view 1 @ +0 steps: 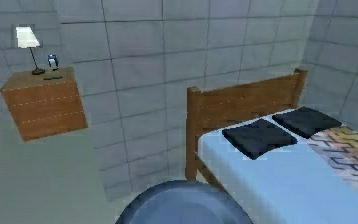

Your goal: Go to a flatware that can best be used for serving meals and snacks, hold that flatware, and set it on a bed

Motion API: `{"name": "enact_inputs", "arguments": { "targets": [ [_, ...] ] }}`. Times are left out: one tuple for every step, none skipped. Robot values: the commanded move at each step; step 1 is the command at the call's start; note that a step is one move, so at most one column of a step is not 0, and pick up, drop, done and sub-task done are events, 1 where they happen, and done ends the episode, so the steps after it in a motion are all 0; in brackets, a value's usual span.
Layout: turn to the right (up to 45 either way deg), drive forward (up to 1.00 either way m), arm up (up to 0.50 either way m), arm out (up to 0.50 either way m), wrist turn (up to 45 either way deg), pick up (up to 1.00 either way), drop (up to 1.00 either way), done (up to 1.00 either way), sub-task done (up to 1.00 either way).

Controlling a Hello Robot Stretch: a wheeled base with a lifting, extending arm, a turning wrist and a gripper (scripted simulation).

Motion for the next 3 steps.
{"name": "enact_inputs", "arguments": {
  "targets": [
    [0.0,0.30,0.00,0.00,0.0,0.00,0.00,0.00,0.00],
    [45.0,0.00,0.00,0.00,0.0,0.00,0.00,0.00,0.00],
    [45.0,0.00,0.00,0.00,0.0,0.00,0.00,0.00,0.00]
  ]
}}
